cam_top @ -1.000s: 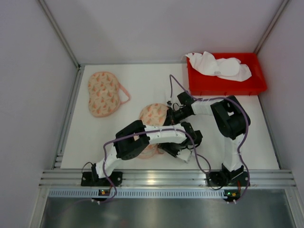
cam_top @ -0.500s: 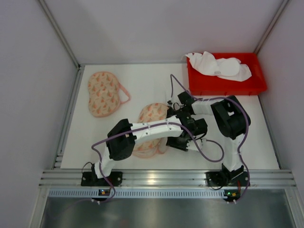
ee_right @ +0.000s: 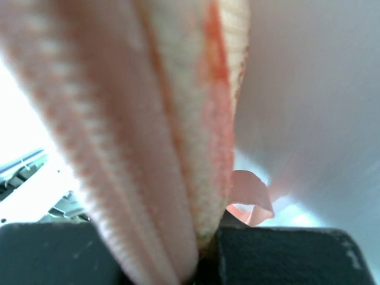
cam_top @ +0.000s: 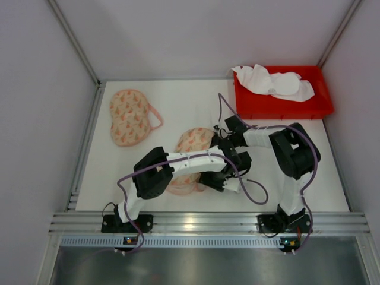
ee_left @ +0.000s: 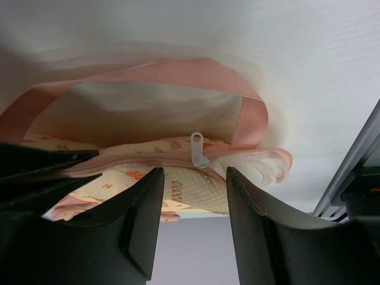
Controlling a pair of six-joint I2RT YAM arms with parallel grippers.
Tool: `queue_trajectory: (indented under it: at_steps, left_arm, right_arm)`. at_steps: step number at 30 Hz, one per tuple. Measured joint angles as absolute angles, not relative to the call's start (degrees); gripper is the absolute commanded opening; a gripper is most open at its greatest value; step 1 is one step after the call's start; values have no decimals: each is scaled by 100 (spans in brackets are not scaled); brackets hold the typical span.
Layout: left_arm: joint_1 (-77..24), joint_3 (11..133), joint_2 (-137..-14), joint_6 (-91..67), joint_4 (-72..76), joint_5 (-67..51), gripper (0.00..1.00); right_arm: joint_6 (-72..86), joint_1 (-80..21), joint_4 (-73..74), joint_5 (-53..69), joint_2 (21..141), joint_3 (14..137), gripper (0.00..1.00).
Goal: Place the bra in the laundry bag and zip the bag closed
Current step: Move the laundry bag to the center of the board.
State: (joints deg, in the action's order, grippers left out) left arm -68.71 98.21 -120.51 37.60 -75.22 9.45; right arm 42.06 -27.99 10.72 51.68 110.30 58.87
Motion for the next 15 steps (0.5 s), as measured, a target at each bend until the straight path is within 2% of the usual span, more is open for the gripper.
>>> queue_trajectory:
  at_steps: [10,15]
  left_arm:
    - [-6831,9647,-11948,3894,-7153,974,52]
    - [-6711,8468,-10488,3363,-5955,541,54]
  right_arm:
    - [4821,-2832,642,4635,10656,5638,0]
    - [5242,-2832,121,4493,10669,5658,0]
